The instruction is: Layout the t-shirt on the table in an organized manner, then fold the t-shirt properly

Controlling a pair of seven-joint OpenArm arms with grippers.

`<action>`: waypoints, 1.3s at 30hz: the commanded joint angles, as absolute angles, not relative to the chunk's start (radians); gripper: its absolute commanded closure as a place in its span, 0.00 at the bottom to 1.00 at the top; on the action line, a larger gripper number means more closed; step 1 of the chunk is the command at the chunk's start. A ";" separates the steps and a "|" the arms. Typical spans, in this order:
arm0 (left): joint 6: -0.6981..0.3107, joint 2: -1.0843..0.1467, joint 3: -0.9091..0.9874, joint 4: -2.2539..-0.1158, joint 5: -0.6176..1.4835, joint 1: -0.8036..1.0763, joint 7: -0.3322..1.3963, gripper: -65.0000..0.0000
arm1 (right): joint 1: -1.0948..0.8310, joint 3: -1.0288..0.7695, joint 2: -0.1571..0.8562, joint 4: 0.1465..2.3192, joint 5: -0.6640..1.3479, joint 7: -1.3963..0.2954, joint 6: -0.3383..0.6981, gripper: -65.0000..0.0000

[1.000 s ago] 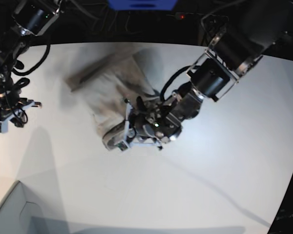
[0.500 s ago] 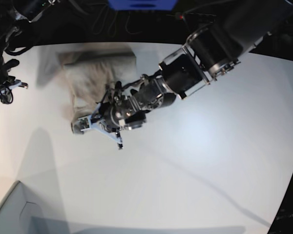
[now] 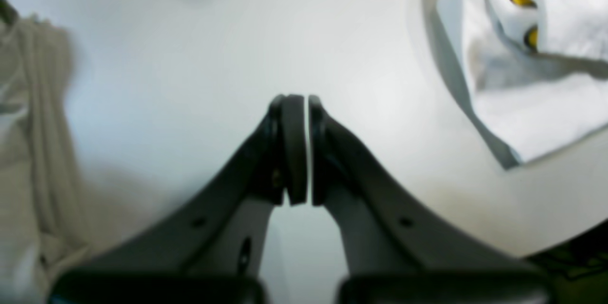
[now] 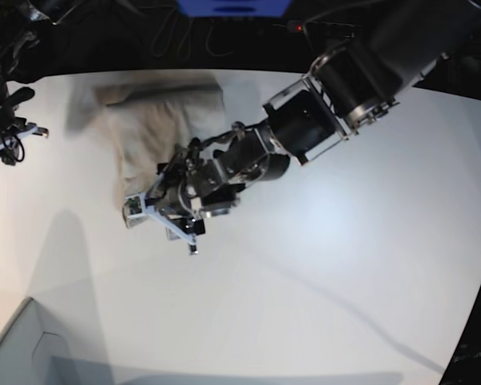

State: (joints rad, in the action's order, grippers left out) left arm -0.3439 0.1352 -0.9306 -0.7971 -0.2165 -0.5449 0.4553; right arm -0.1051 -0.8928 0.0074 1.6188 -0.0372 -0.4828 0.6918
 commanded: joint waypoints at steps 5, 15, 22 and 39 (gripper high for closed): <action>-0.338 0.136 -0.928 -0.957 -0.217 -0.596 0.512 0.46 | -0.145 -0.895 -0.008 1.695 -0.022 -0.458 0.698 1.00; -0.329 0.004 -0.780 -1.236 -0.217 -0.598 0.750 0.47 | -0.243 -0.828 -0.127 1.847 -0.021 -0.458 0.698 1.00; -0.331 -0.127 -0.214 -1.649 -0.214 -0.285 1.023 0.50 | -0.338 -0.611 -0.157 1.886 -0.024 -0.456 0.698 1.00; -0.338 -0.117 0.475 -1.755 -0.150 0.331 0.788 0.65 | -0.329 -0.435 -0.157 1.727 -0.024 -0.453 0.698 1.00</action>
